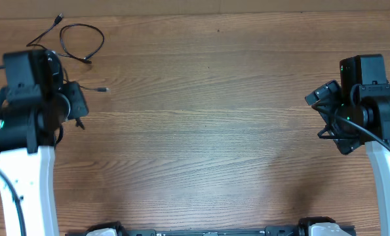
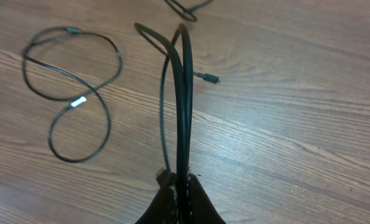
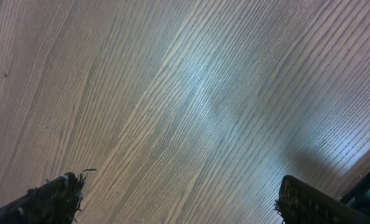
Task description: Untangle cables
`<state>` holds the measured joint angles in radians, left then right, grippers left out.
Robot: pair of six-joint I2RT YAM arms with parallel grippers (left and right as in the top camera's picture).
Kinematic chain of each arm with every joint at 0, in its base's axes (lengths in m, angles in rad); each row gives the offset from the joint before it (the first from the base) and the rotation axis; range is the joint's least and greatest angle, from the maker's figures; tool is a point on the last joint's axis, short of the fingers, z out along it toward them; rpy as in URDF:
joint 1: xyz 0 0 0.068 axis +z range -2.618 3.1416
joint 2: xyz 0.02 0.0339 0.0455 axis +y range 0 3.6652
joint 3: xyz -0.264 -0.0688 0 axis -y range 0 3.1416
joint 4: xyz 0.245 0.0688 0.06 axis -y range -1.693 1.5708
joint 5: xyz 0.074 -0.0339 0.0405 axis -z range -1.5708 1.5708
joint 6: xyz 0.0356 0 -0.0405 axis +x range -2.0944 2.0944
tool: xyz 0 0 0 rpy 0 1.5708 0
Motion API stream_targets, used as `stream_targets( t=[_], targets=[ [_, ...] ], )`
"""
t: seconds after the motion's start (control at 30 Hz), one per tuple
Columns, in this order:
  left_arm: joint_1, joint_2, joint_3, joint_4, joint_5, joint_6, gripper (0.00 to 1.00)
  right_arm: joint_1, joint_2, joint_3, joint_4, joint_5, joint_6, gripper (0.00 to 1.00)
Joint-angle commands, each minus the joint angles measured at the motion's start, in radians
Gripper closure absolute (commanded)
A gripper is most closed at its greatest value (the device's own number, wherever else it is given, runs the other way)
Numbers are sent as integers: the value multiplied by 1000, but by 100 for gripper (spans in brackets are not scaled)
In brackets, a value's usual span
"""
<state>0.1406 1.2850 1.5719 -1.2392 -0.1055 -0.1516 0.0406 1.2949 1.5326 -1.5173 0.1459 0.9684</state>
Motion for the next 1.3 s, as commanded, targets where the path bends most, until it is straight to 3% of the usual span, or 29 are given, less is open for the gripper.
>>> stream_targets(
  t=[0.0,0.23,0.43,0.7,0.97,1.2,1.27],
  targets=[
    [-2,-18,8,-15,-37,43,96,-3,-8,23,5,10,-1,0],
    [-3,28,8,-59,2,104,96,-3,-8,23,5,10,-1,0],
    [-4,207,8,-150,-48,145,96,-3,-8,23,5,10,-1,0],
    [-5,438,8,59,-129,72,95,-3,-8,23,5,10,-1,0],
    [-59,629,8,182,-28,78,95,-3,-8,23,5,10,-1,0],
    [-148,753,8,193,-47,107,88,-3,-8,23,5,10,-1,0],
    [-171,768,8,196,-51,106,75,-3,-8,23,5,10,-1,0]
  ],
)
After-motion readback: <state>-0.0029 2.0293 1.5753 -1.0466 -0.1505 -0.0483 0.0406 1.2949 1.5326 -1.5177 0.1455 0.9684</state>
